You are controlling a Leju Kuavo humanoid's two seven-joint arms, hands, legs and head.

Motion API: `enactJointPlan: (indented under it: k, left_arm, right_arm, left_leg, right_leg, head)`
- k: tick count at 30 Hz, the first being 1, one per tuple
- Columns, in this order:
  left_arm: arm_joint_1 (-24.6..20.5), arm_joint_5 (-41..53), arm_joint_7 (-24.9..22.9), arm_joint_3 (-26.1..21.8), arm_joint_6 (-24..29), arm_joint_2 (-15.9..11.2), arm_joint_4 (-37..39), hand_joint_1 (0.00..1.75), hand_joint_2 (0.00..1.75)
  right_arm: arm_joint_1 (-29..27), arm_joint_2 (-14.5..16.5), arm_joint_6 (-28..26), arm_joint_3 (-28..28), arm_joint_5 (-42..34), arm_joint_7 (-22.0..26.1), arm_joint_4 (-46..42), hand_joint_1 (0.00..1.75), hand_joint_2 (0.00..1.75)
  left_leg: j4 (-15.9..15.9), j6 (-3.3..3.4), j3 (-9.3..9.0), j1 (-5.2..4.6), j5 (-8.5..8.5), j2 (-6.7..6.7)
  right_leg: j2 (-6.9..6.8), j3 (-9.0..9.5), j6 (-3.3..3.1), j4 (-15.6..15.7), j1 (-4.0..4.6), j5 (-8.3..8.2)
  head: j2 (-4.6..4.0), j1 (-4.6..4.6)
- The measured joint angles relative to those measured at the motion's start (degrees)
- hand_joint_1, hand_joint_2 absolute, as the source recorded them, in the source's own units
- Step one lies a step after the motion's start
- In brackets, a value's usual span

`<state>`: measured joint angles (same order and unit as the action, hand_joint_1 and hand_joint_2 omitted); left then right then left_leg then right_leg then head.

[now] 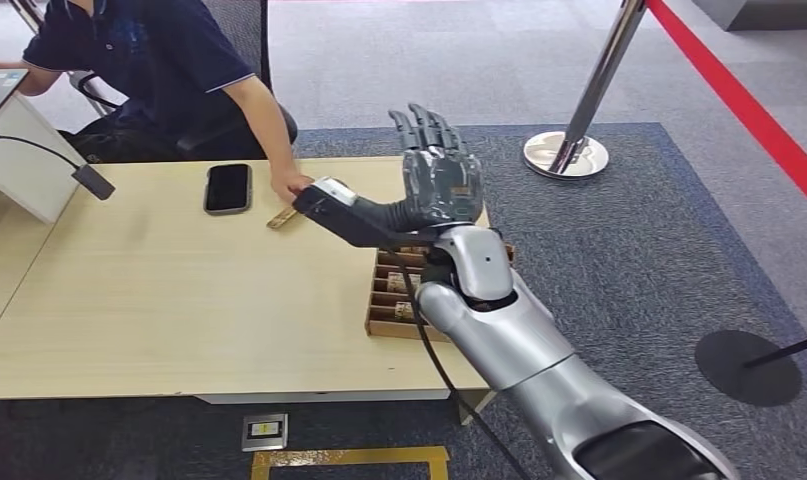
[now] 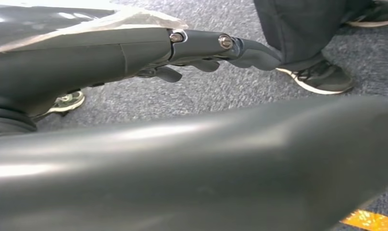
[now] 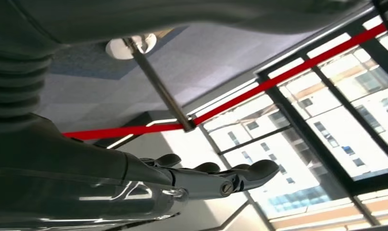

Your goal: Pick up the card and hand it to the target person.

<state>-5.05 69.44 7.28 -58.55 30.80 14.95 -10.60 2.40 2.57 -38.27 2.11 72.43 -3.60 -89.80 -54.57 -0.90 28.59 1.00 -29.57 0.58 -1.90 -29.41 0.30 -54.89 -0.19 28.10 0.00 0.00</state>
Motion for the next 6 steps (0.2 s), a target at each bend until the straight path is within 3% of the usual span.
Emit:
enactJointPlan:
  k: [2, 3, 4, 6]
  left_arm:
    - [0.11, -0.72, 0.8, -0.49, -0.59, 0.23, 0.01, 0.0, 0.0]
    - [0.15, -0.92, 1.09, -0.64, -0.83, 0.31, 0.02, 0.0, 0.0]
    - [0.17, -1.08, 1.29, -0.75, -1.02, 0.36, 0.04, 0.0, 0.0]
    - [0.19, -1.12, 1.5, -0.78, -1.23, 0.41, 0.04, 0.0, 0.0]
  right_arm:
    - [-10.89, 7.19, -1.73, 21.18, -12.09, 14.26, -13.22, 0.0, 0.0]
    - [-13.7, 10.3, -1.73, 28.97, -19.25, 21.47, -15.94, 0.0, 0.0]
    - [-15.15, 12.4, -1.73, 34.43, -24.94, 26.65, -17.09, 0.0, 0.0]
    - [-16.4, 13.14, -1.73, 37.46, -29.16, 28.92, -17.55, 0.0, 0.0]
  left_leg:
    - [-0.01, 0.07, -0.13, 0.02, -0.11, 0.24]
    - [-0.08, 0.11, -0.18, 0.01, -0.19, 0.27]
    - [-0.16, 0.17, -0.2, -0.02, -0.31, 0.29]
    - [-0.25, 0.29, -0.28, -0.11, -0.48, 0.38]
  right_leg:
    - [-0.21, 0.2, 0.04, 0.12, 0.02, 0.13]
    - [-0.21, 0.23, 0.09, 0.1, 0.02, 0.22]
    - [-0.22, 0.24, 0.15, 0.03, -0.02, 0.32]
    - [-0.27, 0.36, 0.27, -0.03, -0.09, 0.49]
  head:
    - [0.0, 0.0]
    - [0.0, 0.0]
    - [0.0, 0.0]
    - [0.0, 0.0]
